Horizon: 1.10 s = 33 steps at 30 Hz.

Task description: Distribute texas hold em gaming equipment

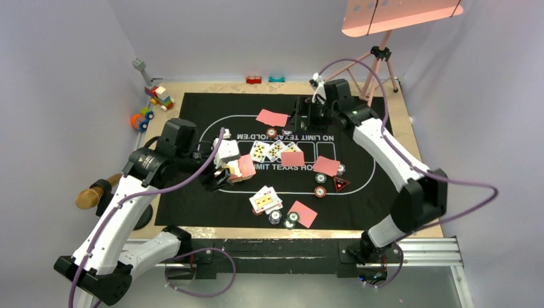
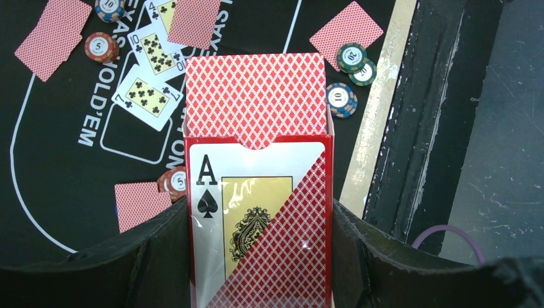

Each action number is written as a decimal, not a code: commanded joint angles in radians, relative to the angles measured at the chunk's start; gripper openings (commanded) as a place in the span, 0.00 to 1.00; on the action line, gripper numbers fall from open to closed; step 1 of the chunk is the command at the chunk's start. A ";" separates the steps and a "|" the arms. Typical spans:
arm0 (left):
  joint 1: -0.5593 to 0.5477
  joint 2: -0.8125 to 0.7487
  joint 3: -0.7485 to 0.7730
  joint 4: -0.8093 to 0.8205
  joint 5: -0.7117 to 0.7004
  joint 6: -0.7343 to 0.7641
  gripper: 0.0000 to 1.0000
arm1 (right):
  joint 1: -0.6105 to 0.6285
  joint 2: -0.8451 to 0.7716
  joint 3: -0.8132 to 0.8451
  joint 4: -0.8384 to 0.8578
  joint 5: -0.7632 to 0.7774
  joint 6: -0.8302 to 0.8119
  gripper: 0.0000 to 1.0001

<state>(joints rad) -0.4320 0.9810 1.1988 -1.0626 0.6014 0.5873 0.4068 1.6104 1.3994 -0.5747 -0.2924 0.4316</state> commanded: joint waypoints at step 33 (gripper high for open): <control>0.007 0.010 0.059 0.046 0.031 -0.003 0.00 | 0.348 -0.027 -0.119 0.458 -0.552 0.366 0.66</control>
<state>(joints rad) -0.4320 0.9997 1.2194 -1.0622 0.6010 0.5869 0.7582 1.5909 1.2846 -0.1612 -0.8070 0.7780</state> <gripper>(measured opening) 0.692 0.732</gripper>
